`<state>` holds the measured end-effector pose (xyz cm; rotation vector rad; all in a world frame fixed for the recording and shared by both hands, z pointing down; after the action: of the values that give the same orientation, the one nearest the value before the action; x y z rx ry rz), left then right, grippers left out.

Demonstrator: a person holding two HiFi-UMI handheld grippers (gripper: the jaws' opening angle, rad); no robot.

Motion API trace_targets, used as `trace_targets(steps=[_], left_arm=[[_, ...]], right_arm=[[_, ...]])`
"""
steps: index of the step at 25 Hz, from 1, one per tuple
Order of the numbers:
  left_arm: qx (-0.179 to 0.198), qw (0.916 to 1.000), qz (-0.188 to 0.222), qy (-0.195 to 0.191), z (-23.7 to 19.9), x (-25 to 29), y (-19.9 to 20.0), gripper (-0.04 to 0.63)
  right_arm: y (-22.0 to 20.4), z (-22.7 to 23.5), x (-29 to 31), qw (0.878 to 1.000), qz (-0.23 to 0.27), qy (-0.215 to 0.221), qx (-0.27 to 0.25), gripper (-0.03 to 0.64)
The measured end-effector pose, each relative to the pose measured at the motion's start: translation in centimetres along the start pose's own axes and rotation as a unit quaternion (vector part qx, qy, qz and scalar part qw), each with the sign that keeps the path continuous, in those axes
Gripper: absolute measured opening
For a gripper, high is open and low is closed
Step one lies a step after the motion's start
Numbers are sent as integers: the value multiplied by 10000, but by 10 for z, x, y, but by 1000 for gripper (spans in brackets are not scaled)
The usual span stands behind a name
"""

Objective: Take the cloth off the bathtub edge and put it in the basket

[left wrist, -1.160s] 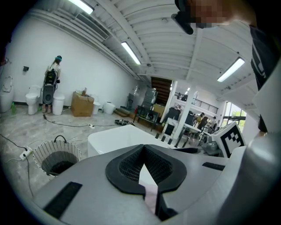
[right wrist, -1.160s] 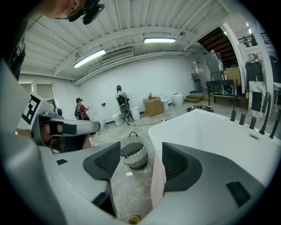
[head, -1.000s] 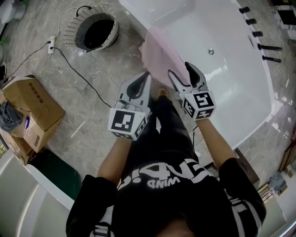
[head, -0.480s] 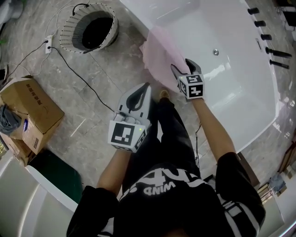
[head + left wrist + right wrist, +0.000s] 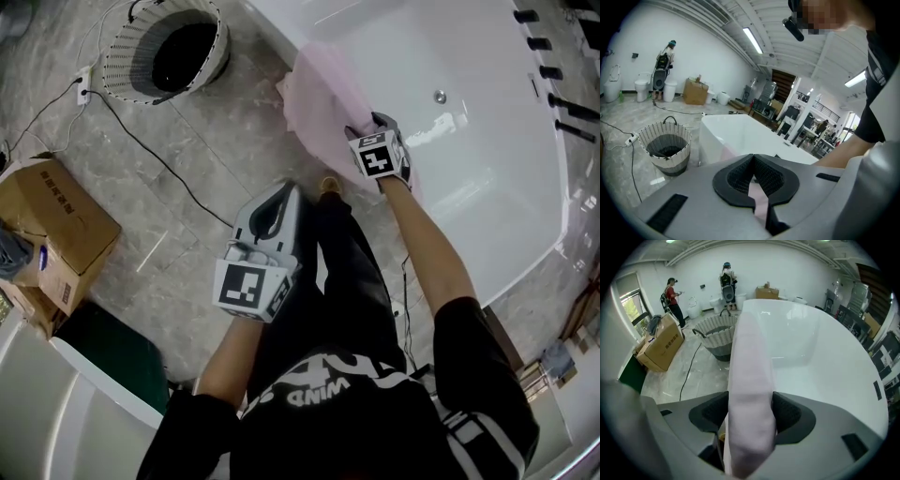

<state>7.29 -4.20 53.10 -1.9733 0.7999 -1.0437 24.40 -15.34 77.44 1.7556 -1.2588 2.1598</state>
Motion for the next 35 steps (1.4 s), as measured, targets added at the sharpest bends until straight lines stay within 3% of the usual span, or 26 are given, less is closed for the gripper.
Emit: trace_targets(steps=[7,17,22,23,24,29,35], left_arm=[[-100,9999,-9,81,-8,1,-2,14],[-108,9999,85,63,-7,-5,11,14],[-149,9998,122,27,2,-6,24,14],[-143,9998,127,10,5,-8,27,14],[-118,9998,136,-1,6,-9,30,14],[0,9998,212,42,12,-23,45,14],[137,9989,453,58,24,-44,71,14]], right_arm=[[-8,6,11,9980,-589,-199,-138,236],[8,1,-21,9993,-143,-70,-349,185],[13,2,-50,9998,181,-110,-24,145],[14,3,-56,9995,294,-107,93,39],[16,3,-62,9989,392,-102,219,15],[32,-2,-89,9971,676,-69,353,15],[82,-1,-156,9903,1376,-48,203,15]])
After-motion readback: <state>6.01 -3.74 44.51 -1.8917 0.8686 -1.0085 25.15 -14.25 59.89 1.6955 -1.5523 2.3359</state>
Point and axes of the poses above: the fingertips, and each gripper's own axes: x forward along the fingers, z to its right, y out of its top, the point moved 4 cm from there along -x, backward along the fingers, and after that the axes turned 7 degrees about z, right-handed, at the moved point
